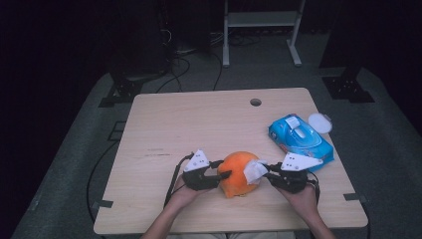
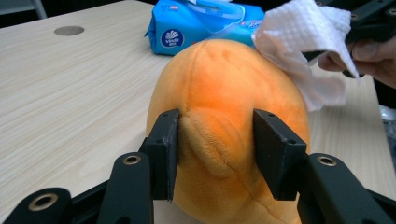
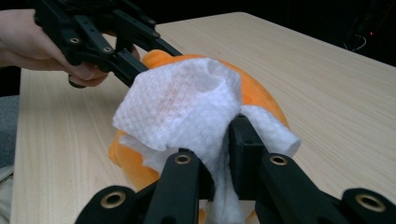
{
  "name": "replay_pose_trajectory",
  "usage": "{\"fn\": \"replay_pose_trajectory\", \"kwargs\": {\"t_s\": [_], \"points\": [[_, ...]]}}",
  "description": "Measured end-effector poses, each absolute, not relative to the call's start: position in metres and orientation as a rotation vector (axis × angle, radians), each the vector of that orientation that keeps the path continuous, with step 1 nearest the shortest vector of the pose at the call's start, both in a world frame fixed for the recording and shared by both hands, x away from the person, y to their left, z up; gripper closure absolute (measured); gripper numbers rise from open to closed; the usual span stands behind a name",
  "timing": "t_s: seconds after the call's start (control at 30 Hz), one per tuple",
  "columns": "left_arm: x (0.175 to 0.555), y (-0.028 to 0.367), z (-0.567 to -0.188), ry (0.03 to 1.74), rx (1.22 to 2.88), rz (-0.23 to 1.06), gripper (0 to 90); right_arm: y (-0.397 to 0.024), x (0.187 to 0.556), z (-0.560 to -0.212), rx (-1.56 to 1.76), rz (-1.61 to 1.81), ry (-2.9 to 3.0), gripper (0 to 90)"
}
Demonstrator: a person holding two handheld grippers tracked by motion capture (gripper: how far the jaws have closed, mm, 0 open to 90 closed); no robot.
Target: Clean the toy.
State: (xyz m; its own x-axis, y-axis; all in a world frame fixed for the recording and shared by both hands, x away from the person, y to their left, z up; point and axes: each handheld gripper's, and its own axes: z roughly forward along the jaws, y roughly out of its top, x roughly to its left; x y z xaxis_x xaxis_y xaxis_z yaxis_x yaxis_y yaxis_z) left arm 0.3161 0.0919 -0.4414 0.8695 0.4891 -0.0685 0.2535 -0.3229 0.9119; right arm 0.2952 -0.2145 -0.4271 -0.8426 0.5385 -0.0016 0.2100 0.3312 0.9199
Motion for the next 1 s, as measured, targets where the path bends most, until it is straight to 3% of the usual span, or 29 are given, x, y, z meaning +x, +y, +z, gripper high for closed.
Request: {"fn": "replay_pose_trajectory", "kwargs": {"t_s": [0.17,0.3,0.47,0.73,0.87,0.9,1.0], "points": [[0.317,0.092,-0.442,0.559,1.916,0.260,53.3,-0.225,0.303,-0.433,0.760,1.485,2.282,81.2],[0.319,0.094,-0.436,0.554,1.883,0.243,44.1,-0.213,0.297,-0.433,0.680,1.486,2.287,81.6],[0.324,0.096,-0.439,0.614,1.893,0.250,54.1,-0.213,0.298,-0.432,0.686,1.467,2.283,82.1],[0.329,0.106,-0.446,0.694,1.892,0.238,55.4,-0.178,0.278,-0.433,0.476,1.372,2.355,82.1],[0.332,0.109,-0.446,0.704,1.888,0.232,54.6,-0.195,0.292,-0.433,0.609,1.387,2.312,82.1],[0.332,0.109,-0.445,0.703,1.874,0.234,52.4,-0.199,0.294,-0.435,0.641,1.388,2.308,82.1],[0.331,0.106,-0.438,0.685,1.819,0.327,33.0,-0.197,0.293,-0.437,0.646,1.372,2.308,82.1]]}}
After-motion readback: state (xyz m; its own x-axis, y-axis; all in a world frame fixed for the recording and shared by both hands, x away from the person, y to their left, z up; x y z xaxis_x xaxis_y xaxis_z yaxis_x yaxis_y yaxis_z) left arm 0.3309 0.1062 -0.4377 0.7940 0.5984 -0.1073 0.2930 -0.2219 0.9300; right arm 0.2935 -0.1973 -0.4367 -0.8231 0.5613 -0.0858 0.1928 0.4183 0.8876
